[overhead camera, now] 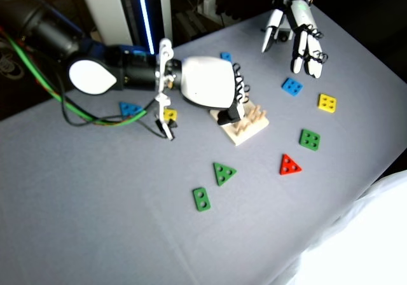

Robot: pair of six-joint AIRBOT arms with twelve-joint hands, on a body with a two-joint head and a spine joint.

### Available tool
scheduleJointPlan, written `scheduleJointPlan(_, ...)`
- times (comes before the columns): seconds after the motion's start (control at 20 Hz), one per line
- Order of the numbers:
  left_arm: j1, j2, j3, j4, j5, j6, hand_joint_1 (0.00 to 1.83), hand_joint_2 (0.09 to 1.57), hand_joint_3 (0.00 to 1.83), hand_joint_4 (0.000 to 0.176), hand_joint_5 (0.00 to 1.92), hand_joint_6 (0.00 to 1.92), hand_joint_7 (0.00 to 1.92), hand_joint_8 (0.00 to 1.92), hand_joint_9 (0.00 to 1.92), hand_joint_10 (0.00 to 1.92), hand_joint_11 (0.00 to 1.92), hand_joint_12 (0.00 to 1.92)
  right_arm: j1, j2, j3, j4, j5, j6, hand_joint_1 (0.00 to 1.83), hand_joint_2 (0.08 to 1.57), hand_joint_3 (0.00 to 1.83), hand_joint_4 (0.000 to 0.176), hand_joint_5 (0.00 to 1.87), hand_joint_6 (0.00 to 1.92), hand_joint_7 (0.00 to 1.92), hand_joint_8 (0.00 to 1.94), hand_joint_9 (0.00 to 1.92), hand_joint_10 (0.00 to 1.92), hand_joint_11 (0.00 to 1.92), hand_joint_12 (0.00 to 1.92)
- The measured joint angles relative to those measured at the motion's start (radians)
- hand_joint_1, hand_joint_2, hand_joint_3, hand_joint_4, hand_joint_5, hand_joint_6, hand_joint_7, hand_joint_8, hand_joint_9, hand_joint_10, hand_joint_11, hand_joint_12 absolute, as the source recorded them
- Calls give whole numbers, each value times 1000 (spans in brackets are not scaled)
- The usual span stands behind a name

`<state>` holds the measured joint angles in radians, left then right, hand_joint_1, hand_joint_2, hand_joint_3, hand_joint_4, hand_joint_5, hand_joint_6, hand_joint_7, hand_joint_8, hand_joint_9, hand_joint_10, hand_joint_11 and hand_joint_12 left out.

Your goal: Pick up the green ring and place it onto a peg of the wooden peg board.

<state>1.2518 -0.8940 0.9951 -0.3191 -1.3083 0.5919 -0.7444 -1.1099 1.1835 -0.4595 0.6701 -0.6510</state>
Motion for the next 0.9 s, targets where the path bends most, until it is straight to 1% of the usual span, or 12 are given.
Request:
scheduleJointPlan(0.05,0,0,0,0,0,0,682,1110,0,62,396,1,146,2,89,5,0,264,0,0,1,1,0,0,972,1021,0,7,752,8,589,219,555,657,396,1243)
scheduleJointPlan(0.1,0,0,0,0,0,0,691,1108,0,61,399,1,150,1,86,2,0,230,0,0,1,2,0,0,972,1018,0,24,722,1,559,126,540,506,350,1144)
scheduleJointPlan(0.15,0,0,0,0,0,0,689,1103,0,60,399,0,152,2,89,3,0,221,0,0,1,3,0,0,938,1037,0,37,694,0,532,67,534,396,300,1121)
scheduleJointPlan(0.3,0,0,0,0,0,0,668,1099,0,64,401,1,160,2,108,6,0,261,0,0,1,3,0,0,895,1049,0,43,687,0,549,30,575,311,317,1147)
scheduleJointPlan(0.4,0,0,0,0,0,0,675,1097,0,59,413,1,165,1,122,4,0,345,0,0,1,6,0,0,877,1053,0,43,665,0,539,17,556,315,276,1174)
scheduleJointPlan(0.5,0,0,0,0,0,-3,674,1098,0,65,405,0,149,1,112,1,0,314,0,0,1,30,5,0,884,1040,0,30,645,0,510,3,517,278,209,1180)
scheduleJointPlan(0.6,0,0,0,0,-1,-7,690,1100,1,63,409,0,153,0,115,1,0,353,0,10,-2,58,20,0,880,1023,3,28,576,0,441,0,434,127,36,1208)
scheduleJointPlan(0.7,6,0,0,-11,-21,-18,708,1109,0,34,426,1,191,3,155,7,0,552,-22,60,-19,121,82,1,866,1011,0,43,573,5,466,14,446,82,0,1305)
scheduleJointPlan(0.75,13,0,0,-28,-42,-23,677,1114,1,15,456,5,230,7,198,14,0,668,-50,86,-24,187,129,1,847,1031,4,10,596,8,507,24,458,77,0,1211)
scheduleJointPlan(0.8,14,3,-1,-47,-60,-23,665,1117,1,0,484,7,262,8,230,16,0,744,-79,114,-30,243,171,0,872,1045,5,0,606,7,532,25,449,61,0,1040)
scheduleJointPlan(0.85,16,13,-9,-56,-74,-23,788,1112,0,0,473,2,282,7,265,19,0,810,-101,133,-39,288,201,0,871,1071,1,0,590,1,555,17,484,49,13,994)
scheduleJointPlan(0.9,21,27,-13,-51,-116,-25,780,1118,1,0,414,2,314,9,262,9,0,680,-137,159,-55,343,261,0,875,1093,0,0,584,0,557,7,491,31,46,969)
